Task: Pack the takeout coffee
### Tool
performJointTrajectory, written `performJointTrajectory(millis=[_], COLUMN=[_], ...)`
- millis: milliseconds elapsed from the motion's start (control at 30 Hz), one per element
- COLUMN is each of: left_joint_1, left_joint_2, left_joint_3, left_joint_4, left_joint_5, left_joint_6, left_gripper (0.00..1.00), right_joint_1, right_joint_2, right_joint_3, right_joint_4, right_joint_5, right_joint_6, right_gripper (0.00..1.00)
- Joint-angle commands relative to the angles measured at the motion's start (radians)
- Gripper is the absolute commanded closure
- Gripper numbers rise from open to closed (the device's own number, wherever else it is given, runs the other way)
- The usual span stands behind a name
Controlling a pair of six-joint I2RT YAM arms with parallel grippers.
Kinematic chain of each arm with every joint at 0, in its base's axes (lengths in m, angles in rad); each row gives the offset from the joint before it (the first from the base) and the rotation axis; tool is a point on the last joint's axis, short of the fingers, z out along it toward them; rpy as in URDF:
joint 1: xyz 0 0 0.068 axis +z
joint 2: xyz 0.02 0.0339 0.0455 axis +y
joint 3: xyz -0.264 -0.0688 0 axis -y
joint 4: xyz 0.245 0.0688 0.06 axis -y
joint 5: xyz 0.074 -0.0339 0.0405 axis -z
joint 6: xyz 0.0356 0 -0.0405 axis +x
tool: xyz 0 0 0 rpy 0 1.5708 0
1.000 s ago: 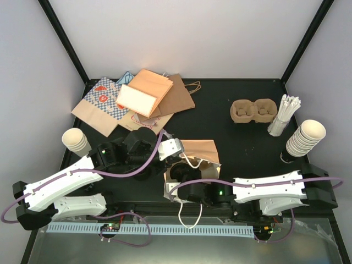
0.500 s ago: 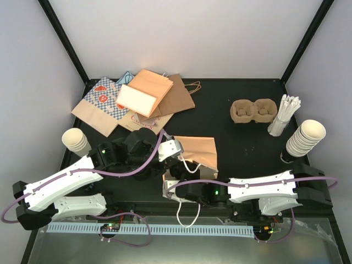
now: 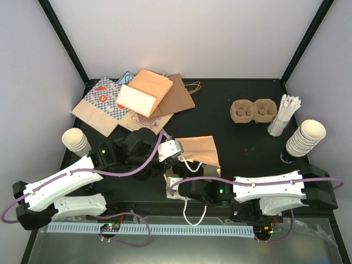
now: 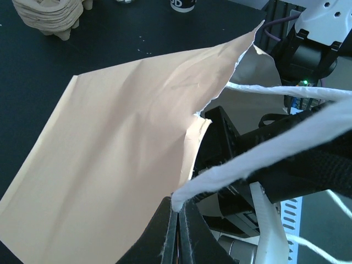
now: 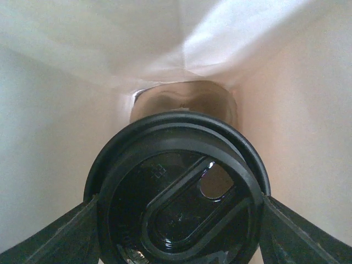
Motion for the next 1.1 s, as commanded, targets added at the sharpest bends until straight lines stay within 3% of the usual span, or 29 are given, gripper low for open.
performJointTrajectory(millis=[0, 600, 1067], left_joint_1=[-0.007, -0.007, -0.006], left_joint_2=[-0.002, -0.011, -0.02], left_joint_3=[0.019, 0.03, 0.032], left_joint_4=[0.017, 0.034, 0.041], left_joint_5=[0.019, 0.049, 0.088], left_joint_6=[-0.018, -0.033, -0.04], left_gripper=[0.98, 0.98, 0.98], right_joint_1=[-0.009, -0.011, -0.04], right_joint_2=[-0.046, -0.044, 0.037], right_joint_3=[0.029, -0.052, -0.054], right_joint_4=[-0.014, 0.188, 0.189], right_joint_5=[0.037, 0.004, -0.041], right_joint_6=[0.052, -0.062, -0.047], right_gripper=[0.4, 0.41, 0.42])
